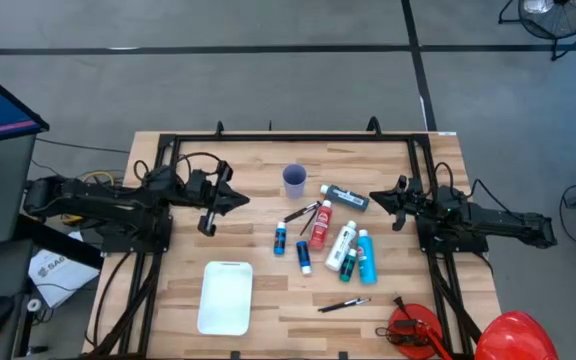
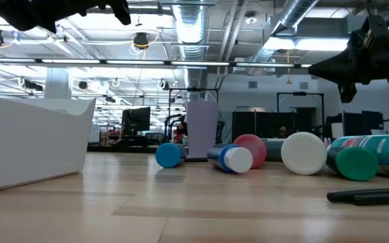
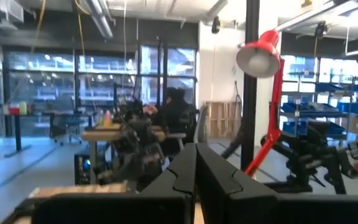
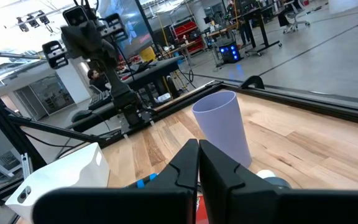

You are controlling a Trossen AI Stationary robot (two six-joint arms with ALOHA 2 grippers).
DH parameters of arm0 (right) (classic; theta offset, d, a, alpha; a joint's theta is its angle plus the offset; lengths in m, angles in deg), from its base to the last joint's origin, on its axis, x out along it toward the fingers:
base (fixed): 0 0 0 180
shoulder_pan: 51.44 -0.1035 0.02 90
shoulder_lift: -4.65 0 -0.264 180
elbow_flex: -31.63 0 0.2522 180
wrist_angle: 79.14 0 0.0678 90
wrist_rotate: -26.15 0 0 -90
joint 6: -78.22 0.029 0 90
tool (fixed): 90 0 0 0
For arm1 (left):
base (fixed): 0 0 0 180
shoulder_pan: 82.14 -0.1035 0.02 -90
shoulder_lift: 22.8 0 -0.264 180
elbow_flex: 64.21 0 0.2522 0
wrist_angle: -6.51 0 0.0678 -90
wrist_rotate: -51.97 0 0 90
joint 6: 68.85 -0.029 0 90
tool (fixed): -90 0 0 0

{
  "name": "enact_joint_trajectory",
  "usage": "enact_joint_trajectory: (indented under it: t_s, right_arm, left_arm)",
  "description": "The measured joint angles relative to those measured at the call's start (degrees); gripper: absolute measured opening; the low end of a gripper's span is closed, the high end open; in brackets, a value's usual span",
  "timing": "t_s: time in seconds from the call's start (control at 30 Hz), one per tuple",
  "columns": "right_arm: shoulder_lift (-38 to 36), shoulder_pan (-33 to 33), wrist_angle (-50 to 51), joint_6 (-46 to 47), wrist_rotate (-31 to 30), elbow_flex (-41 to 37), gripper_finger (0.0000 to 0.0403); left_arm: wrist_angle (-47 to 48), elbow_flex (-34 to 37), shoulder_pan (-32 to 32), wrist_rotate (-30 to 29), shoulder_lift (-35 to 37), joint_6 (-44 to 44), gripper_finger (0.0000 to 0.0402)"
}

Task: Pick & Place Paint Supplies
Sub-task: Put the silver paint brush into the violet cup

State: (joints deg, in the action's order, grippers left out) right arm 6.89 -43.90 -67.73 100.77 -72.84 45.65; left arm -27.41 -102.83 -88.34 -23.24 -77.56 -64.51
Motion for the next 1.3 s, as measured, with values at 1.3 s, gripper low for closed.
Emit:
enact_joint_trajectory:
  t_s: [1.3]
  right_arm:
    - [10.1,-21.2,-31.1,-10.9,6.6,2.9,0.0006]
  left_arm:
    - [0.4,0.3,3.0,0.0,-5.8,1.1,0.0001]
